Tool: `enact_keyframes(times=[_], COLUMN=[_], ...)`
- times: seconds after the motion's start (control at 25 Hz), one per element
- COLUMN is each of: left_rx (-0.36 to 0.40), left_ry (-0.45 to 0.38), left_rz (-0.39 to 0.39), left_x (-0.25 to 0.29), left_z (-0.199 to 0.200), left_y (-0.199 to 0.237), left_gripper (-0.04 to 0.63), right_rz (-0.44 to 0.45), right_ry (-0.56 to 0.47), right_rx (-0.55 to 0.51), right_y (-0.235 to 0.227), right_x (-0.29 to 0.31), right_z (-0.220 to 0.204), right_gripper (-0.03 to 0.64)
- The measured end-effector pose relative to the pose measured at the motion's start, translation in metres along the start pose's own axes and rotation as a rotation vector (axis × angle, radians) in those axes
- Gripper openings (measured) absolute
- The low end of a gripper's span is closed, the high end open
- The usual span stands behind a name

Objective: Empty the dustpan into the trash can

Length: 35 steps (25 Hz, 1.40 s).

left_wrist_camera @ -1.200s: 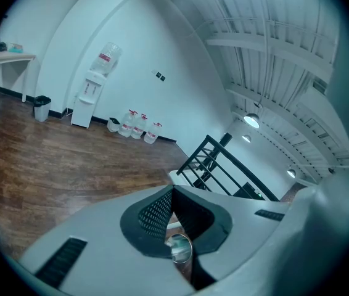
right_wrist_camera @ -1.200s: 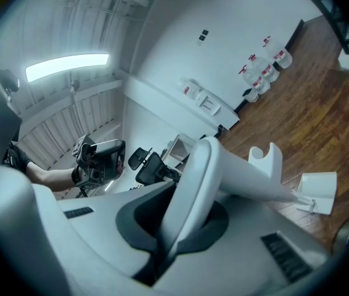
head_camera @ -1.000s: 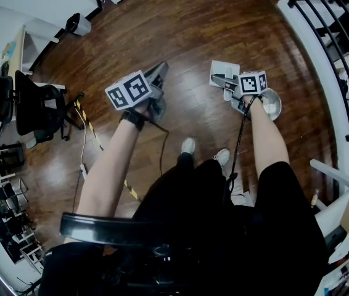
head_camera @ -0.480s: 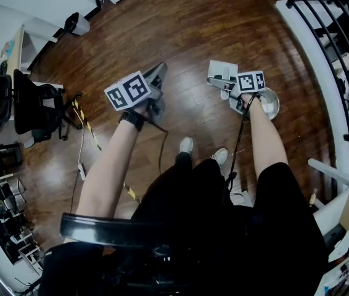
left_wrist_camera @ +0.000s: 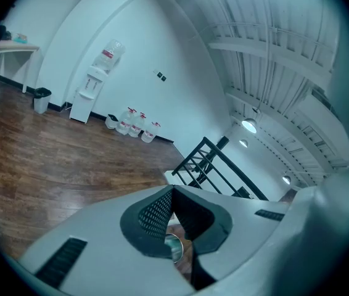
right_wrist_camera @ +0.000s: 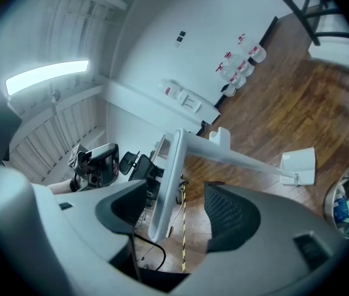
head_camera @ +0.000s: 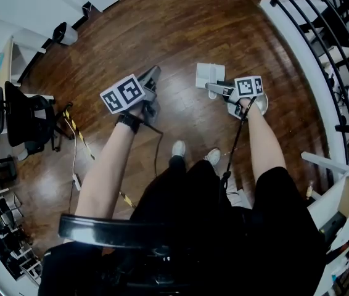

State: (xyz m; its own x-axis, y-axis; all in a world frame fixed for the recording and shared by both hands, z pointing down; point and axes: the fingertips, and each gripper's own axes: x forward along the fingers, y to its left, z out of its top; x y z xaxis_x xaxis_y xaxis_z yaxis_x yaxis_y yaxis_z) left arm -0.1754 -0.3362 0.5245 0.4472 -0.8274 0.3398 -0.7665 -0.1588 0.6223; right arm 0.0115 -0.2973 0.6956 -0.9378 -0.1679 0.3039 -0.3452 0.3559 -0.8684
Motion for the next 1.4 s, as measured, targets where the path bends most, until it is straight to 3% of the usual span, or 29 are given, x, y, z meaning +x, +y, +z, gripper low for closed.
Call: enact_keyframes(times=[0.24, 0.44, 0.8, 1.12, 1.4], left_rx=[-0.021, 0.002, 0.111, 0.222, 0.301], left_ry=[-0.005, -0.018, -0.022, -0.045, -0.112], left_rz=[-0.053, -0.13, -0.221, -0.278, -0.285], left_x=[0.008, 0.014, 0.014, 0.0, -0.008], left_z=[-0.006, -0.007, -0.011, -0.001, 0.01], left_y=[-0.012, -0.033, -0.08, -0.118, -0.148], left_gripper=[0.002, 0.002, 0.002, 0.002, 0.0], right_rz=[-0.091, -0.235, -0.501, -0.611, -0.693], right_ry=[-0.046, -0.15, -0.359, -0.582, -0.645], right_rx=[-0.039, -0.053, -0.302, -0.553, -0.705], right_y=[0.006, 0.004, 0.066, 0.163, 0.22], right_x=[-0.054, -0.118, -0.206, -0.21, -0.175], right_z=[0.001, 0.005, 0.042, 0.072, 0.079], right_gripper=[0.299, 0.299, 0.116, 0.006, 0.006])
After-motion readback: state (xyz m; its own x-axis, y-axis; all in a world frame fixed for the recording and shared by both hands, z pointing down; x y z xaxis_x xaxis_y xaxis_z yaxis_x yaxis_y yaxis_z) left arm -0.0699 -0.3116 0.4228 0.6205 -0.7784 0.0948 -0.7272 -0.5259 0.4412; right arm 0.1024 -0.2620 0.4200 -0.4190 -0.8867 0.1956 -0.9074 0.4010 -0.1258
